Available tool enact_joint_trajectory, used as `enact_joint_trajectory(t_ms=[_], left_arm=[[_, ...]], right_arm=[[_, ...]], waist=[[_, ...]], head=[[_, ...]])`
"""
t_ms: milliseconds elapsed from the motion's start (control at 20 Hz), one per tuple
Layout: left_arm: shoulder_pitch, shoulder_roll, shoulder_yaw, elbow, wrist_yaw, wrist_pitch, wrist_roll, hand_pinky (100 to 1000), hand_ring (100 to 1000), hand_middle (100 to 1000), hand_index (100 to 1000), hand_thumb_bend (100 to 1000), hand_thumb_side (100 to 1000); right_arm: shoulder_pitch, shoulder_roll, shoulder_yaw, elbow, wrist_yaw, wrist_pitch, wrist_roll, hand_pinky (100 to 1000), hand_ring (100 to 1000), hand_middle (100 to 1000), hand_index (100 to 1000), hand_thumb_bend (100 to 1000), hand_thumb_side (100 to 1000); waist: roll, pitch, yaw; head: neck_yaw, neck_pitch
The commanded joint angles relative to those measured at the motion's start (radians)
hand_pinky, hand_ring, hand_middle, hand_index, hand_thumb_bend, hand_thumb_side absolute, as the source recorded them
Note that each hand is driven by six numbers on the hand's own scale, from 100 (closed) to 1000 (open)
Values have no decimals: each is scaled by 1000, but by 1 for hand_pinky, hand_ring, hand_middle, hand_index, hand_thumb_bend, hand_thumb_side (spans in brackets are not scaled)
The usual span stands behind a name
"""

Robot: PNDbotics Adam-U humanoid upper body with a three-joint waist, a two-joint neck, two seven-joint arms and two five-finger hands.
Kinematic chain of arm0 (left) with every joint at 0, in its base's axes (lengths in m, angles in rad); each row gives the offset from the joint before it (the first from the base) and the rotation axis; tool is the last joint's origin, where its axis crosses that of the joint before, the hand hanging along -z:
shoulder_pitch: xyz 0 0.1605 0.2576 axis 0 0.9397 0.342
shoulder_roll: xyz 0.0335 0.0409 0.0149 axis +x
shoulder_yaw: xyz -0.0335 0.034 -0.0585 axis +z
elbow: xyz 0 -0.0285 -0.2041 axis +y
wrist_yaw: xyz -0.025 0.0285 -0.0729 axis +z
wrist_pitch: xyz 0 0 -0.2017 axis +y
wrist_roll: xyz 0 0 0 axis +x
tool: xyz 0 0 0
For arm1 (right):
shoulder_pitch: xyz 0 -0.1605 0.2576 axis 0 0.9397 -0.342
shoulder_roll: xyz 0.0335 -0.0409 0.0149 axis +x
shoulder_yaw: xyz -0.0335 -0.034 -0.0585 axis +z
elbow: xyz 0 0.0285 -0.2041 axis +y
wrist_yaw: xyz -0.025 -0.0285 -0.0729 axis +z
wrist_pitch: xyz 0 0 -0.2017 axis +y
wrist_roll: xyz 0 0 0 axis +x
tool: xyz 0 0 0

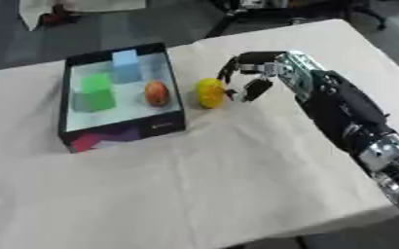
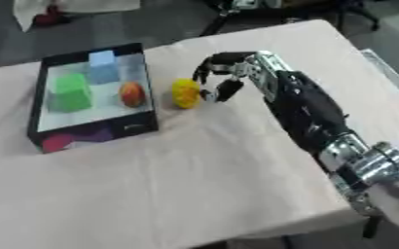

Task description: Pick up objects on the table and place them in the box.

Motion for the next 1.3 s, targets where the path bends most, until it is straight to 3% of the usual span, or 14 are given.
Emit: enact_joint_trajectory(t_ms=[50, 200, 500, 600, 650, 700, 750, 950, 1300], left_arm=[[-9, 18, 2, -18, 0, -1, -2, 706, 544, 592, 805, 100, 908], [-9, 17, 2, -19, 2, -1, -2, 706, 544, 592, 805, 100, 908], [-9, 16, 1, -20, 3, -2, -3, 706, 544, 592, 805, 100, 909], [-9, 16, 0, -20, 3, -3, -4, 706, 544, 592, 805, 100, 909], [-9, 16, 0, -20, 3, -2, -5, 706, 553, 592, 806, 100, 909], [-9, 16, 1, -21, 2, -2, -4, 706, 553, 592, 805, 100, 909], [-9, 16, 2, -21, 2, -1, -4, 706, 555, 592, 806, 100, 909], [-8, 17, 2, -21, 2, -1, -6, 706, 558, 593, 806, 100, 910], [-10, 18, 2, -22, 2, 0, -11, 706, 560, 596, 808, 100, 912]], right_arm=[[-26, -2, -3, -2, 3, -3, -57, 839, 761, 506, 663, 100, 232], [-28, 12, -1, -2, -16, -4, -96, 828, 738, 464, 572, 100, 219], [-26, 20, 1, -10, -67, 9, -155, 811, 701, 407, 503, 100, 207], [-25, 20, 6, -13, -79, 11, -161, 815, 718, 452, 580, 100, 209], [-25, 19, 9, -16, -83, 11, -153, 825, 748, 517, 747, 100, 215], [-25, 17, 12, -19, -89, 8, -133, 829, 758, 542, 793, 100, 217], [-25, 15, 14, -23, -97, 6, -105, 838, 780, 600, 856, 100, 255], [-30, 5, 7, -51, -168, 2, 15, 856, 824, 747, 921, 100, 631], [-33, -7, 4, -104, -302, 40, 139, 867, 854, 856, 957, 100, 755]], waist=[[-4, -15, 2], [-4, -15, 3], [-4, -15, 2], [-3, -14, 1], [-3, -14, 1], [-3, -15, 1], [-3, -15, 1], [-3, -16, 0], [-2, -16, 0]], head=[[-2, -2], [-3, -2], [-6, -2], [-6, -2], [-7, -2], [-7, -2], [-8, -2], [-10, -2], [-14, -2]])
